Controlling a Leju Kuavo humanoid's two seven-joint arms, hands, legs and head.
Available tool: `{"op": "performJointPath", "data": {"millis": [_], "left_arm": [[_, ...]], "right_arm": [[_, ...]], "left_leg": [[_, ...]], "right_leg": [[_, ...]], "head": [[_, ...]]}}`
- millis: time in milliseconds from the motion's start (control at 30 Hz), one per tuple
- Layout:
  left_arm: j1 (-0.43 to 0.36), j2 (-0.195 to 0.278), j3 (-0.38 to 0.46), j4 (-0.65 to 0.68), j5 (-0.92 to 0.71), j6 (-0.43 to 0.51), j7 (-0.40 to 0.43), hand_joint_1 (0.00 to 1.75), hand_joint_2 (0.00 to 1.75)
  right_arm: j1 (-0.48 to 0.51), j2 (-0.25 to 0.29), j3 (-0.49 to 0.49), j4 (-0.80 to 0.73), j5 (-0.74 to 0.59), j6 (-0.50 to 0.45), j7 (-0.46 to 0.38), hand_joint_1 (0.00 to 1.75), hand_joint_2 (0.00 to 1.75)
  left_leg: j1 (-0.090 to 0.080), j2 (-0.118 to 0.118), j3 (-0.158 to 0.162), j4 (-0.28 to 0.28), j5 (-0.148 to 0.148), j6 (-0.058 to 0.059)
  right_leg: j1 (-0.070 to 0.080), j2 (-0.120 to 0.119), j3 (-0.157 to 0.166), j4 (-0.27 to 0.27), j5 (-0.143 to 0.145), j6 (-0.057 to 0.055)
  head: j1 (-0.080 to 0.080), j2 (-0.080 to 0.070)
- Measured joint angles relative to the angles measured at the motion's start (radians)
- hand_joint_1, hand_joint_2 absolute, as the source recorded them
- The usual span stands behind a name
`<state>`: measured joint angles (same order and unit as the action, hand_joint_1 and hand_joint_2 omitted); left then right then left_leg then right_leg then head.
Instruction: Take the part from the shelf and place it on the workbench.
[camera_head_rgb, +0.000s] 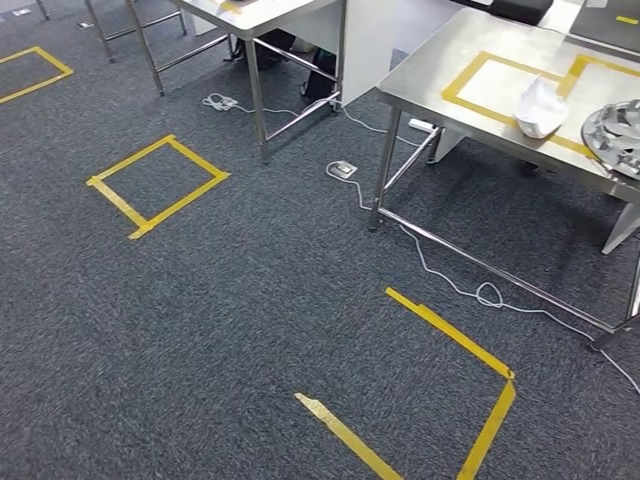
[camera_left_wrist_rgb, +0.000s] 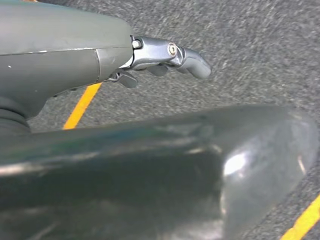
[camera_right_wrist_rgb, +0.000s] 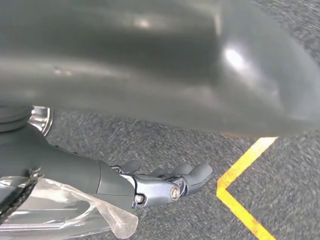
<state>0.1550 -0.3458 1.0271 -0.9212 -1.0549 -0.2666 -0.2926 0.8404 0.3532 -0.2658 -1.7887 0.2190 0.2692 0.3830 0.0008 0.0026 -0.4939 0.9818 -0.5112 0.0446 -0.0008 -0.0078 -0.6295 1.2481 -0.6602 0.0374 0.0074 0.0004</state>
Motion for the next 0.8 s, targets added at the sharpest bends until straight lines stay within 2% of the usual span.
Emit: {"op": "performJointPath", "data": {"millis": [33,67,100,167,200,233,267,300,333,367,400,467,500,533,567,600,633,667,700,733,767,800], "left_arm": [[-0.001,0.000,0.002,0.000,-0.006,-0.002,-0.004,0.00,0.00],[-0.001,0.000,0.004,0.000,-0.010,-0.003,-0.008,0.00,0.00],[-0.002,0.001,0.006,0.000,-0.015,-0.003,-0.011,0.00,0.00],[-0.006,0.000,0.010,0.001,-0.021,-0.003,-0.014,0.00,0.00],[-0.009,0.000,0.011,0.002,-0.022,-0.003,-0.015,0.00,0.00],[-0.011,0.000,0.012,0.003,-0.024,-0.004,-0.016,0.00,0.00],[-0.012,0.000,0.013,0.004,-0.025,-0.004,-0.017,0.00,0.00],[-0.012,0.002,0.016,0.004,-0.025,-0.004,-0.018,0.00,0.00],[-0.011,0.003,0.019,0.004,-0.027,-0.004,-0.018,0.00,0.00],[-0.010,0.003,0.021,0.005,-0.029,-0.004,-0.018,0.00,0.00],[-0.010,0.003,0.023,0.005,-0.032,-0.005,-0.019,0.00,0.00],[-0.013,0.003,0.027,0.005,-0.039,-0.009,-0.021,0.00,0.00],[-0.015,0.003,0.028,0.005,-0.042,-0.011,-0.023,0.00,0.00],[-0.016,0.003,0.031,0.006,-0.045,-0.013,-0.025,0.00,0.00],[-0.015,0.003,0.034,0.006,-0.049,-0.015,-0.027,0.00,0.00],[-0.014,0.003,0.037,0.006,-0.051,-0.017,-0.029,0.00,0.00],[-0.013,0.003,0.040,0.006,-0.054,-0.020,-0.032,0.00,0.00],[-0.013,0.002,0.043,0.006,-0.055,-0.023,-0.036,0.00,0.00],[-0.014,0.001,0.044,0.005,-0.055,-0.026,-0.041,0.00,0.00],[-0.014,0.000,0.045,0.005,-0.055,-0.029,-0.047,0.00,0.00],[-0.014,0.000,0.045,0.004,-0.055,-0.033,-0.053,0.00,0.00],[-0.014,-0.001,0.047,0.004,-0.055,-0.035,-0.059,0.00,0.00]], "right_arm": [[0.000,0.000,-0.001,0.000,-0.001,-0.001,0.000,0.00,0.00],[-0.001,0.000,-0.002,0.000,-0.002,-0.002,0.000,0.00,0.00],[-0.001,0.000,-0.003,0.000,-0.003,-0.004,0.000,0.00,0.00],[-0.001,0.000,-0.004,-0.001,-0.004,-0.008,0.001,0.00,0.00],[0.000,0.000,-0.004,-0.002,-0.006,-0.010,0.001,0.00,0.00],[0.001,0.000,-0.004,-0.003,-0.006,-0.012,0.003,0.00,0.00],[0.002,0.000,-0.004,-0.004,-0.007,-0.014,0.004,0.00,0.00],[0.002,0.000,-0.004,-0.005,-0.007,-0.015,0.005,0.00,0.00],[0.002,0.000,-0.004,-0.006,-0.008,-0.016,0.006,0.00,0.00],[0.003,0.000,-0.004,-0.008,-0.010,-0.017,0.006,0.00,0.00],[0.004,0.000,-0.004,-0.009,-0.014,-0.018,0.006,0.00,0.00],[0.008,0.000,-0.005,-0.011,-0.027,-0.023,0.005,0.00,0.00],[0.009,0.000,-0.005,-0.011,-0.034,-0.026,0.004,0.00,0.00],[0.010,0.000,-0.006,-0.011,-0.044,-0.031,0.002,0.00,0.00],[0.008,0.000,-0.006,-0.011,-0.056,-0.037,-0.002,0.00,0.00],[0.006,0.000,-0.007,-0.012,-0.072,-0.045,-0.008,0.00,0.00],[0.003,0.000,-0.009,-0.014,-0.091,-0.053,-0.018,0.00,0.00],[-0.001,0.000,-0.012,-0.018,-0.110,-0.061,-0.030,0.00,0.00],[-0.006,0.000,-0.018,-0.022,-0.128,-0.067,-0.045,0.00,0.00],[-0.015,0.000,-0.027,-0.028,-0.143,-0.071,-0.062,0.00,0.00],[-0.026,0.000,-0.037,-0.032,-0.152,-0.072,-0.080,0.00,0.00],[-0.041,0.000,-0.049,-0.034,-0.156,-0.068,-0.100,0.00,0.00]], "left_leg": [[-0.004,-0.013,-0.012,0.001,0.009,0.002],[-0.008,-0.026,-0.021,0.001,0.017,0.002],[-0.011,-0.039,-0.027,0.002,0.023,0.003],[-0.016,-0.065,-0.035,0.003,0.035,0.001],[-0.017,-0.077,-0.041,0.005,0.040,-0.001],[-0.018,-0.089,-0.048,0.007,0.046,-0.005],[-0.017,-0.101,-0.056,0.008,0.052,-0.010],[-0.017,-0.113,-0.062,0.008,0.058,-0.016],[-0.016,-0.112,-0.068,0.012,0.058,-0.021],[-0.016,-0.097,-0.076,0.027,0.047,-0.026],[-0.016,-0.074,-0.089,0.059,0.022,-0.032],[-0.008,-0.027,-0.135,0.176,-0.056,-0.047],[-0.002,-0.018,-0.158,0.240,-0.089,-0.055],[0.004,-0.014,-0.169,0.282,-0.105,-0.063],[0.010,-0.010,-0.163,0.289,-0.102,-0.069],[0.015,-0.005,-0.137,0.255,-0.081,-0.074],[0.019,0.009,-0.095,0.189,-0.050,-0.078],[0.020,0.035,-0.053,0.117,-0.027,-0.080],[0.019,0.053,-0.023,0.061,-0.010,-0.075],[0.016,0.067,-0.007,0.027,-0.003,-0.068],[0.012,0.071,-0.007,0.018,-0.005,-0.059],[0.010,0.059,-0.012,0.018,-0.002,-0.047]], "right_leg": [[0.001,0.005,-0.003,0.031,-0.011,-0.004],[0.003,0.008,0.013,0.022,-0.002,-0.010],[0.006,0.013,0.049,-0.028,0.024,-0.017],[0.013,0.056,0.143,-0.183,0.084,-0.036],[0.014,0.078,0.175,-0.246,0.101,-0.042],[0.015,0.093,0.192,-0.284,0.107,-0.047],[0.015,0.094,0.193,-0.296,0.107,-0.048],[0.014,0.083,0.191,-0.302,0.111,-0.048],[0.012,0.070,0.190,-0.305,0.117,-0.049],[0.009,0.056,0.189,-0.309,0.122,-0.051],[0.005,0.040,0.189,-0.313,0.127,-0.053],[0.004,0.006,0.186,-0.314,0.130,-0.055],[0.004,-0.013,0.184,-0.314,0.130,-0.055],[0.003,-0.031,0.183,-0.313,0.130,-0.054],[0.002,-0.047,0.182,-0.312,0.130,-0.051],[0.000,-0.062,0.181,-0.310,0.130,-0.048],[-0.002,-0.075,0.181,-0.307,0.128,-0.043],[-0.002,-0.088,0.181,-0.303,0.125,-0.037],[-0.001,-0.098,0.180,-0.297,0.121,-0.029],[0.000,-0.107,0.180,-0.293,0.118,-0.021],[0.001,-0.115,0.181,-0.290,0.116,-0.013],[0.000,-0.122,0.184,-0.289,0.117,-0.007]], "head": [[0.000,0.000],[0.000,0.000],[0.000,0.000],[0.000,0.000],[-0.001,0.000],[-0.001,0.000],[-0.001,0.000],[-0.001,0.000],[0.000,0.000],[-0.003,0.000],[-0.006,0.000],[-0.012,0.000],[-0.013,0.000],[-0.013,0.000],[-0.013,0.000],[-0.013,0.000],[-0.013,0.000],[-0.014,0.000],[-0.014,0.000],[-0.012,0.000],[-0.010,0.000],[-0.008,0.000]]}}
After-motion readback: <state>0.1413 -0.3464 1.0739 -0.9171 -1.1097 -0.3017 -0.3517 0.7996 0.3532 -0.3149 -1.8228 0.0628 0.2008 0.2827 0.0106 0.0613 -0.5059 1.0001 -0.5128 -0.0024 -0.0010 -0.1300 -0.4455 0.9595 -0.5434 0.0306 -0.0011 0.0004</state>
